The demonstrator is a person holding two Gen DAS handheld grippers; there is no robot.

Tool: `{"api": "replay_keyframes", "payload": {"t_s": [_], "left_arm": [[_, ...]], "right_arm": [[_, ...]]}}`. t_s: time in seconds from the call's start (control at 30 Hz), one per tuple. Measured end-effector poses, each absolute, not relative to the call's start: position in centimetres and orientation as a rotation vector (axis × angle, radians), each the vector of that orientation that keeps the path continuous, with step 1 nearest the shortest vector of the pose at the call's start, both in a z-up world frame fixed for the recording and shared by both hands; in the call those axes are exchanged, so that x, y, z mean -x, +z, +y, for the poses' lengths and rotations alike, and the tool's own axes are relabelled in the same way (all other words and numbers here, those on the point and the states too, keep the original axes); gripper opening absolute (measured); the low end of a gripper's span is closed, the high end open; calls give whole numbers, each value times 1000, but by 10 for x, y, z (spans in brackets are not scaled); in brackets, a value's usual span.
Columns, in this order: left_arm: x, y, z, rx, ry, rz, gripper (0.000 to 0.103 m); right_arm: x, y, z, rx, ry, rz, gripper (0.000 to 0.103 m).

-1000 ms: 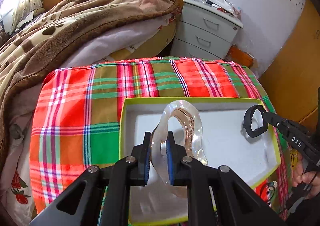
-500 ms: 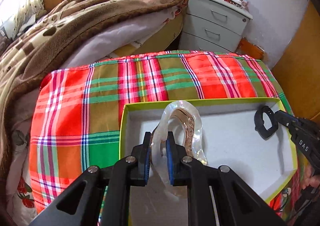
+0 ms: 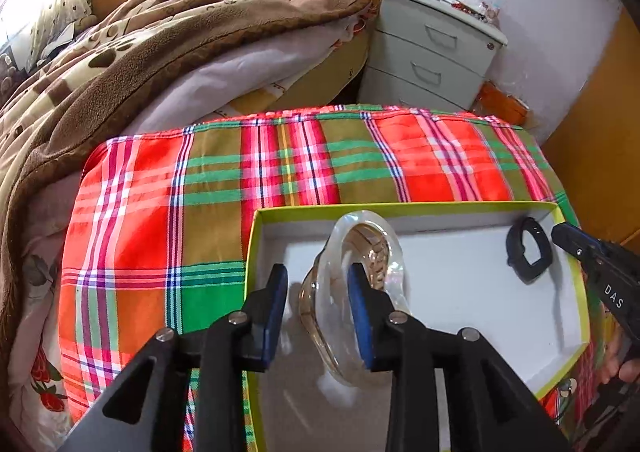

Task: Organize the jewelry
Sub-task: 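Open the left tool to drop the claw clip while the right tool releases the band into the box, then grasp the black beaded hair tie with the right tool while the left tool reaches the grey cord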

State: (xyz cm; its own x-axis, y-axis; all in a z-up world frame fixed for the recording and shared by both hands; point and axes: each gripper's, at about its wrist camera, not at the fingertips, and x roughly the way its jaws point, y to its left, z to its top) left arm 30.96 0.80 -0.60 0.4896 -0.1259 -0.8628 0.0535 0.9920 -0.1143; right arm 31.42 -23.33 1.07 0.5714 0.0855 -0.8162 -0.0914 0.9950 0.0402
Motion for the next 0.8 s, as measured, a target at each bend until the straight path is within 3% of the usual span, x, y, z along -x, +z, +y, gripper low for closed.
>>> {"api": "replay_keyframes", "payload": {"t_s": [0.17, 0.33, 0.8], "left_arm": [[-292, 10, 13, 92, -141, 1015, 41], [-262, 29, 23, 130, -184, 957, 44], [-168, 29, 46, 154, -217, 943, 45]], "right_arm": [[-298, 25, -234, -26, 129, 912, 14], [-270, 45, -237, -56, 181, 846, 25], [-186, 45, -264, -105, 209, 791, 27]]}}
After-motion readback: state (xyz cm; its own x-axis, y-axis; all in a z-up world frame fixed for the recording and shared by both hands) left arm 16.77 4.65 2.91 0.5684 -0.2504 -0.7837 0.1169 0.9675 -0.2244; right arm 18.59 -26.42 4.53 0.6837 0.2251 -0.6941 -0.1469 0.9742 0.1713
